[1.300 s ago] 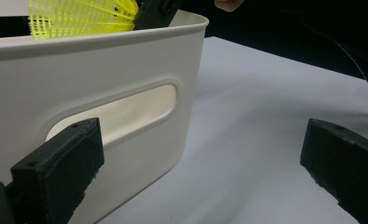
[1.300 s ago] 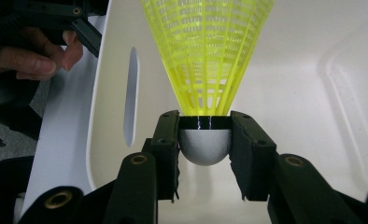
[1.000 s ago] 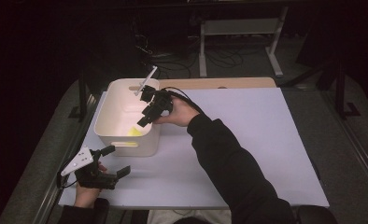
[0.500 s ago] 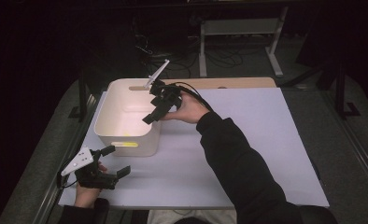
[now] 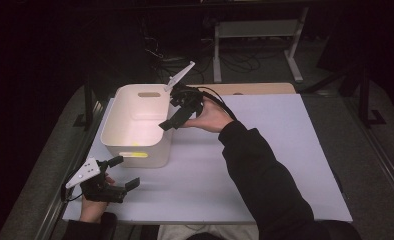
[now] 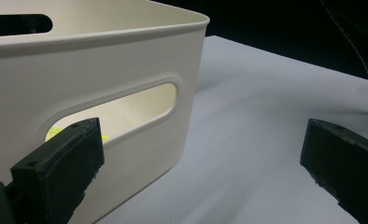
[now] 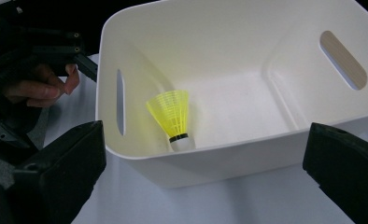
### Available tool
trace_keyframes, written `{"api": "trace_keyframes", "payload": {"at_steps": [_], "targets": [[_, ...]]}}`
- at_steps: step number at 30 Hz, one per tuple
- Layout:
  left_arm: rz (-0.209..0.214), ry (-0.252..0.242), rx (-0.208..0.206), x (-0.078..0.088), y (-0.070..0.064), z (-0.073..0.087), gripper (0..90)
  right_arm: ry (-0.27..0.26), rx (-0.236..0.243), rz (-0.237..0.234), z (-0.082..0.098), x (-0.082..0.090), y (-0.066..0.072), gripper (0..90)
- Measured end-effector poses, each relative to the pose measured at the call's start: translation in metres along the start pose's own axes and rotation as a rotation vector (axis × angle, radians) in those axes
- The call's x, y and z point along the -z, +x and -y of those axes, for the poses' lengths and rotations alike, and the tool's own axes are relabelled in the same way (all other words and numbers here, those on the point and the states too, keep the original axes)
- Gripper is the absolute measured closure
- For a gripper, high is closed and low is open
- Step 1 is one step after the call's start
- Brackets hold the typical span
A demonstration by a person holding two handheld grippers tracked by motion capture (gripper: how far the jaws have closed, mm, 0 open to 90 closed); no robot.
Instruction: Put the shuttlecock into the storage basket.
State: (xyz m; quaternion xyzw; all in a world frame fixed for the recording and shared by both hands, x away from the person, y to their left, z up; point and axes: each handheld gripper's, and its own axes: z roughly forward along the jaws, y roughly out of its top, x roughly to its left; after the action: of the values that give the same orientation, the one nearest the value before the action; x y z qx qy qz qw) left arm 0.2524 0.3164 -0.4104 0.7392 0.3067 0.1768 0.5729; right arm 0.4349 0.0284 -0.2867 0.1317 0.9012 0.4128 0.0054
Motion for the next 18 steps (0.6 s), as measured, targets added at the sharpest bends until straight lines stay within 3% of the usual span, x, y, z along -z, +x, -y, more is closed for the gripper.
{"api": "trace_keyframes", "payload": {"at_steps": [18], "targets": [[-0.001,0.002,0.002,0.000,0.000,0.000,0.0,-0.018,-0.001,0.030,0.022,0.013,0.001,0.0]]}}
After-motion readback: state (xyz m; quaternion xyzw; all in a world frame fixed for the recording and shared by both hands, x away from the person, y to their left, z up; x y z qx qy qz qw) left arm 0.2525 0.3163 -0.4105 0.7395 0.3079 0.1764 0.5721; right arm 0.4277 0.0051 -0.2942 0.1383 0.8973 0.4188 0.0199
